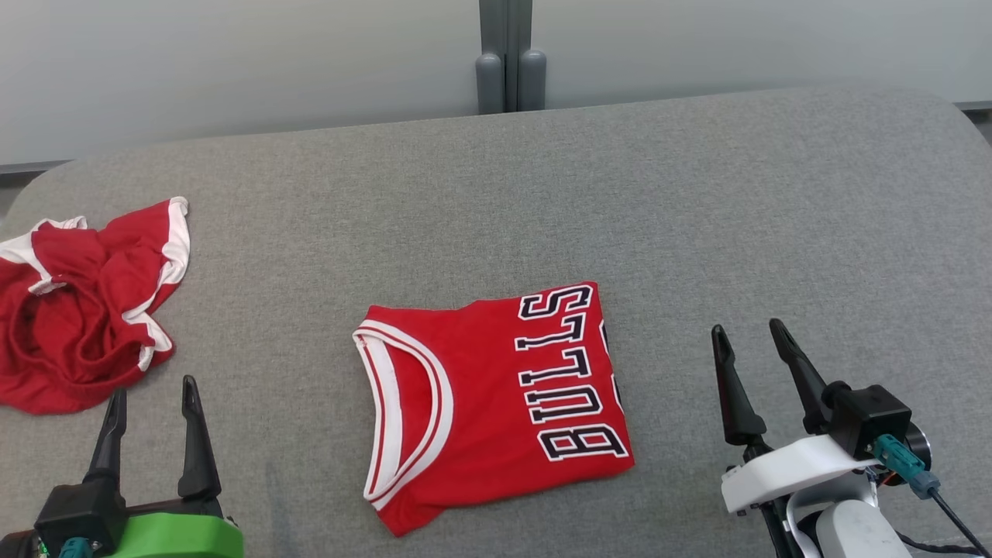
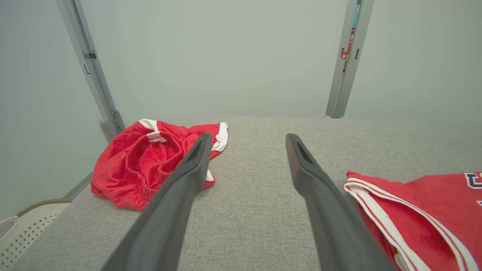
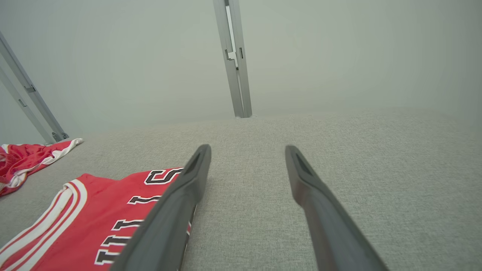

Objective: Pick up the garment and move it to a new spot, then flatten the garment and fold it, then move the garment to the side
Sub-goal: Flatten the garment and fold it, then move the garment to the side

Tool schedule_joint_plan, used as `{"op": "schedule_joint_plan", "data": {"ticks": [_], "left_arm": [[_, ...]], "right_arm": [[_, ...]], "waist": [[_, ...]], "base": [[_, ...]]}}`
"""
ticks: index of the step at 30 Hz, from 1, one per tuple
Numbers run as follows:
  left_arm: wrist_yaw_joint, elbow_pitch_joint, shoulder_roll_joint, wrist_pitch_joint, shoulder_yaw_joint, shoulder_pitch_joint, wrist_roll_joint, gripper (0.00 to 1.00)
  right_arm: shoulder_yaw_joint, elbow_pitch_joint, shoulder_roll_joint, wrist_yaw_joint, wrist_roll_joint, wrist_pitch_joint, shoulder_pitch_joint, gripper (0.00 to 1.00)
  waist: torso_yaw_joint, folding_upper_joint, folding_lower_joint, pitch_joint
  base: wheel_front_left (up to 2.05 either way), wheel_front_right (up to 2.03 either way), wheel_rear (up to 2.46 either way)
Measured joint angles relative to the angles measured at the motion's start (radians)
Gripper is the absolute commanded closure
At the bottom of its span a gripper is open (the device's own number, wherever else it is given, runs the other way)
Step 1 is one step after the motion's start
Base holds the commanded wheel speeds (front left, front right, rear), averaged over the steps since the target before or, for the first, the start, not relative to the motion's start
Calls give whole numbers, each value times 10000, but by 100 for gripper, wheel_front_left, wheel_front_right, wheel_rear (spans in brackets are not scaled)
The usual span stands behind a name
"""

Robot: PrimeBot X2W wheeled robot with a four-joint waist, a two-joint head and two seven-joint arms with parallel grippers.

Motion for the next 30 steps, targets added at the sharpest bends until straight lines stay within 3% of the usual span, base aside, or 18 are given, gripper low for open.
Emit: {"op": "schedule_joint_plan", "data": {"ticks": [12, 21, 30], "left_arm": [[-151, 27, -159, 0, 199, -12, 244, 0], [-288, 84, -263, 0, 69, -287, 295, 0], [-397, 268, -293, 0, 75, -627, 293, 0]], "right_arm": [[855, 685, -8, 0, -48, 2, -486, 0], [2010, 2295, -63, 0, -10, 568, -2010, 0], [2456, 4171, 0, 0, 408, 583, -2909, 0]], "waist": [[26, 0, 0, 59], [183, 0, 0, 355], [429, 0, 0, 823]], "base": [[0, 0, 0], [0, 0, 0], [0, 0, 0]]}}
